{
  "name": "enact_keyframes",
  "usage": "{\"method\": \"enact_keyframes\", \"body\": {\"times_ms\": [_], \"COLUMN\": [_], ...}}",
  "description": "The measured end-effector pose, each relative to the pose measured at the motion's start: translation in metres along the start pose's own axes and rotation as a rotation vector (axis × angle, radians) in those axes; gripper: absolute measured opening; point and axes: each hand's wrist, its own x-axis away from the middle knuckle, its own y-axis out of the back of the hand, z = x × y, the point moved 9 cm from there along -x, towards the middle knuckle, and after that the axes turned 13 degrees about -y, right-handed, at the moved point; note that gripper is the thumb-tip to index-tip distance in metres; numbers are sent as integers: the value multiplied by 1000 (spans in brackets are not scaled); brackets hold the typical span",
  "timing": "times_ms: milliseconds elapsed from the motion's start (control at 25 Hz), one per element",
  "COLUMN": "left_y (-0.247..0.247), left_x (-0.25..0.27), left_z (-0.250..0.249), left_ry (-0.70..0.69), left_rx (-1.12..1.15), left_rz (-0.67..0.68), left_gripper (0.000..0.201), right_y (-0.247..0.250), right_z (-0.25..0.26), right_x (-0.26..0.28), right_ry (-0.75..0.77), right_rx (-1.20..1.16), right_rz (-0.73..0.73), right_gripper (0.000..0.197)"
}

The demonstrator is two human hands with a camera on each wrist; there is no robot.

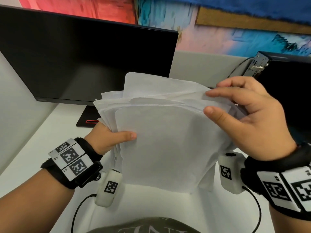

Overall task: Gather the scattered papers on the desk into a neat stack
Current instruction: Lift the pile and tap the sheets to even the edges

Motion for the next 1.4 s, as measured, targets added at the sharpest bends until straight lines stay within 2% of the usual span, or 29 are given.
{"method": "enact_keyframes", "body": {"times_ms": [120,240,360,560,640,720,800,840,880,960,1000,1040,1120,1200,1280,1360,1400], "left_y": [-4,-6,-8,-17,-19,-16,-13,-12,-11,-7,-5,-3,0,2,3,6,8], "left_x": [0,1,1,3,3,2,0,-1,-2,-3,-3,-3,-3,-5,-7,-8,-7], "left_z": [0,0,1,-1,0,3,5,5,4,2,2,2,3,7,8,6,5], "left_ry": [1,11,12,9,12,22,28,21,10,-4,-8,-9,5,43,83,92,92], "left_rx": [-6,4,16,21,-7,-37,-60,-76,-94,-100,-80,-56,-14,26,59,79,70], "left_rz": [21,25,18,41,49,19,-11,-15,-14,-26,-41,-53,-61,-52,-40,-50,-67], "left_gripper": [61,63,69,61,56,46,42,44,46,51,55,59,67,67,64,62,61], "right_y": [3,1,-1,-3,-2,1,4,5,2,-16,-30,-43,-64,-76,-88,-99,-101], "right_z": [-9,-8,-13,-30,-33,-40,-51,-60,-72,-105,-121,-136,-155,-166,-171,-163,-160], "right_x": [-2,-1,-3,-5,-6,-5,-1,1,4,17,29,39,46,46,44,45,44], "right_ry": [-66,-81,-132,-232,-244,-273,-273,-271,-286,-436,-524,-584,-650,-677,-742,-771,-774], "right_rx": [-55,-35,-34,-14,0,-56,-206,-303,-396,-500,-476,-423,-388,-465,-573,-624,-629], "right_rz": [-83,-117,-140,-191,-187,-170,-104,-35,71,329,435,491,457,396,408,464,423], "right_gripper": [10,21,20,13,16,19,11,22,49,111,132,140,135,129,121,92,72]}}
